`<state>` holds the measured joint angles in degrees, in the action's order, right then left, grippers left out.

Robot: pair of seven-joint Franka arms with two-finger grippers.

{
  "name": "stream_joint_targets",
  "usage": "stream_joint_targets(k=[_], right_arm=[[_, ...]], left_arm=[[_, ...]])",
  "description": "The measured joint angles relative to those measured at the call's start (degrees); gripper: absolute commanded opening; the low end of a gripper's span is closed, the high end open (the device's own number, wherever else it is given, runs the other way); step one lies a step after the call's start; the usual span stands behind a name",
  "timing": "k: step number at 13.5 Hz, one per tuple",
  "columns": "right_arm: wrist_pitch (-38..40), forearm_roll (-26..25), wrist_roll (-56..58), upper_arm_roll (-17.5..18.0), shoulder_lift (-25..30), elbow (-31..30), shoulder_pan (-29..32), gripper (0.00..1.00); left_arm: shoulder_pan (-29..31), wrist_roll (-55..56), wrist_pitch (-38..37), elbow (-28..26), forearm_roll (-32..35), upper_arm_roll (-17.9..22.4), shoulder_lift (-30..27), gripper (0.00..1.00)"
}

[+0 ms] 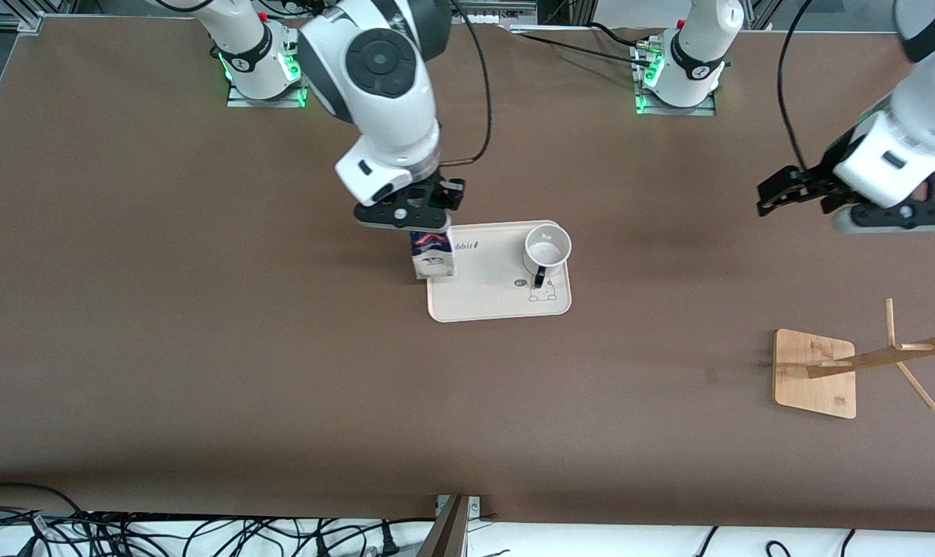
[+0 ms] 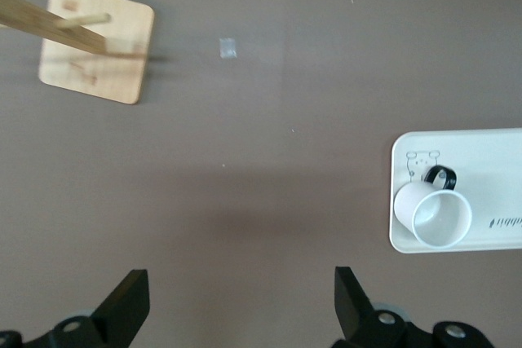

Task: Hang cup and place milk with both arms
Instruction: 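Carry the carton off with the right gripper while the left gripper reaches the mug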

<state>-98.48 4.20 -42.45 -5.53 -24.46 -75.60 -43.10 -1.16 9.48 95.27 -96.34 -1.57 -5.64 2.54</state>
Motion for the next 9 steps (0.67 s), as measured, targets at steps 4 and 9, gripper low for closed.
stream_joint_targets(k=[4,9], right_arm=[[7.1,0.0,9.95,-0.44,5.58,-0.02,9.95,0.54],[11.27,-0.08,26.52,-0.6,7.87,-1.15,21.69,0.54]], left_arm=[[-3.48,-0.01,0.49,-0.01,-0.25,-0.52,4.96,1.0],[-5.78,0.49,2.76,-0.2,-2.09,-7.45,8.8,1.0]])
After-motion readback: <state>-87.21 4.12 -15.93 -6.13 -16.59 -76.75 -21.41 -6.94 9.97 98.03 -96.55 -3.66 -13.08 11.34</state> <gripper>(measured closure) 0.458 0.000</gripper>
